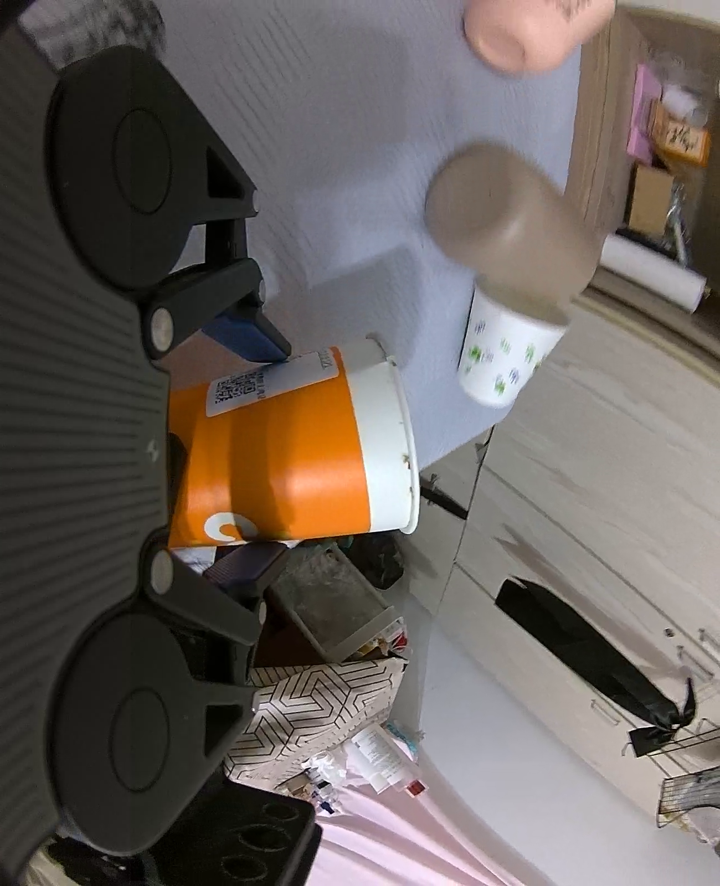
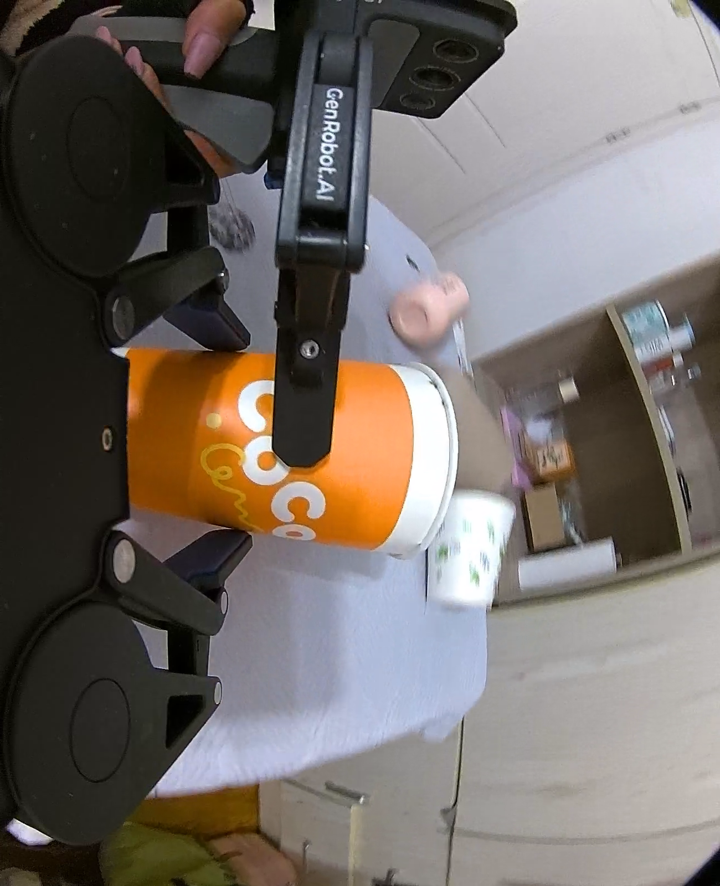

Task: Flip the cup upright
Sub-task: 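Lift the orange cup with the right tool and rotate it rim-up, then lower the upright orange cup onto the table with the right tool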

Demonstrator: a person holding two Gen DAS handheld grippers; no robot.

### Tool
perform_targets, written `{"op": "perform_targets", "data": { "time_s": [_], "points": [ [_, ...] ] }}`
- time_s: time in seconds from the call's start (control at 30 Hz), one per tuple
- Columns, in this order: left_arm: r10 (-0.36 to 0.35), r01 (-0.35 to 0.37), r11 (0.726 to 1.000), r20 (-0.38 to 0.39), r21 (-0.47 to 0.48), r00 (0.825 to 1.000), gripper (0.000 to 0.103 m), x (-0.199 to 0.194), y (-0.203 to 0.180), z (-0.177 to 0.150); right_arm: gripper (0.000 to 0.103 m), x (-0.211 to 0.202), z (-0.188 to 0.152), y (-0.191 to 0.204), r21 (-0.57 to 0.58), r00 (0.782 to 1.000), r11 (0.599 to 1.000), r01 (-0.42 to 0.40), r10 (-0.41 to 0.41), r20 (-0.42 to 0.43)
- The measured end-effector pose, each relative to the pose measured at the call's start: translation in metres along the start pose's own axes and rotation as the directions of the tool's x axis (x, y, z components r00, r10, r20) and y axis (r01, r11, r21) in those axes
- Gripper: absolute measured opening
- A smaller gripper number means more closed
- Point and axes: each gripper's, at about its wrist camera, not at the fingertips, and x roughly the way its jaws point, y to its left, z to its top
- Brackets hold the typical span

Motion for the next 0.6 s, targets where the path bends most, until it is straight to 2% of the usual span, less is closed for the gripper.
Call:
{"op": "perform_targets", "data": {
  "time_s": [0.13,0.33,0.47,0.6],
  "points": [
    [0.022,-0.023,0.999,0.058,0.022,0.998,0.070,-0.033,0.013,-0.005,0.076,0.009,0.003,0.034,-0.092,1.000,0.996,-0.014,0.015,0.011],
    [0.012,-0.018,0.999,0.156,0.034,0.988,0.070,-0.079,0.040,0.000,0.076,0.018,0.010,0.081,-0.248,0.996,0.969,0.001,0.021,0.085],
    [0.042,-0.061,0.995,0.222,0.081,0.974,0.070,-0.105,0.048,0.004,0.076,0.025,0.017,0.105,-0.339,0.990,0.941,-0.002,0.049,0.129],
    [0.092,-0.129,0.984,0.275,0.120,0.957,0.070,-0.126,0.053,0.005,0.076,0.031,0.025,0.116,-0.367,0.983,0.930,-0.035,0.098,0.153]
  ]
}}
